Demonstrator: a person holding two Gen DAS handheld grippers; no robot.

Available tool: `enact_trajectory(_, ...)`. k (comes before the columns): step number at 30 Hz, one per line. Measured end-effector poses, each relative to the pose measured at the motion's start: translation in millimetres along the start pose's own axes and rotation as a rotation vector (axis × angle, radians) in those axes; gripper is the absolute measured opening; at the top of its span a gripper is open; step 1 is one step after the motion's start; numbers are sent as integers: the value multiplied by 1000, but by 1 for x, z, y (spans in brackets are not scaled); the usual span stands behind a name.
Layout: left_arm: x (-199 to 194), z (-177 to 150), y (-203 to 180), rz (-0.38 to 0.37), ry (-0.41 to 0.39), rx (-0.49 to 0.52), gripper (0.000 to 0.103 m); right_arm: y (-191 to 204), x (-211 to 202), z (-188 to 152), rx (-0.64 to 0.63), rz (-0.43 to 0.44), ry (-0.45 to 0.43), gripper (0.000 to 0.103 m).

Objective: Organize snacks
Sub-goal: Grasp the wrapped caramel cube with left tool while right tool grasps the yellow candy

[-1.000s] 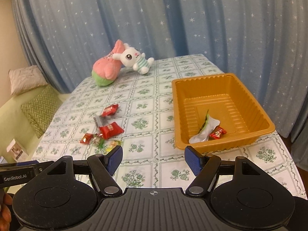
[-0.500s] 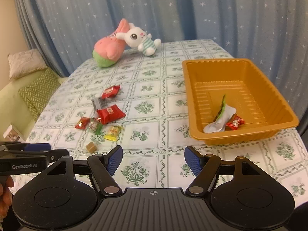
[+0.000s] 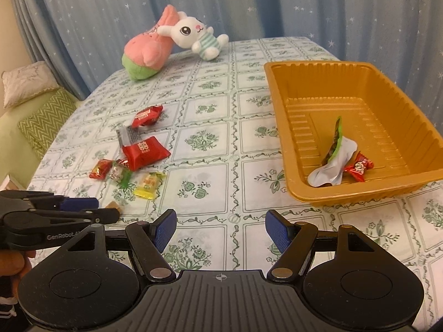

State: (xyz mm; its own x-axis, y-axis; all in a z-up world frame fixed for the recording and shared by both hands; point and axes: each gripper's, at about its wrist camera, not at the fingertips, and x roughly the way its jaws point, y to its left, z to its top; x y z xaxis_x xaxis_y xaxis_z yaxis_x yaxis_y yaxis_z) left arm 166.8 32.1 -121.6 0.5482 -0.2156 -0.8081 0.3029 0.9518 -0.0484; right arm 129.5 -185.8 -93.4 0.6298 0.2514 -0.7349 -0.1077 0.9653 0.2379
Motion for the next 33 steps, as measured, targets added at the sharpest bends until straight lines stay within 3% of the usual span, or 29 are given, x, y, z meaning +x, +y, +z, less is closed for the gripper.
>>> enact_trajectory(6,4,1,-1,9,5,-2,19,3,13,4,-4,0,10,71)
enact_trajectory(17,-31,1,28,122,-85,-246,19,53,48,15,-97,88,-3,69)
enact_trajectory(20,-41,0,34,127,-106,-291,19,68,66,17,-115,108,10,56)
enact_trajectory(24,-50,0,40,130,-132,-321,18,82,87,19,-131,89,13,52)
enact_trajectory(31,-57,0,44,129,-147,-340,18,97,101,17,-216,13,-4,27)
enact_trajectory(33,-58,1,41,125,-147,-338,18,95,98,15,-218,10,-5,24)
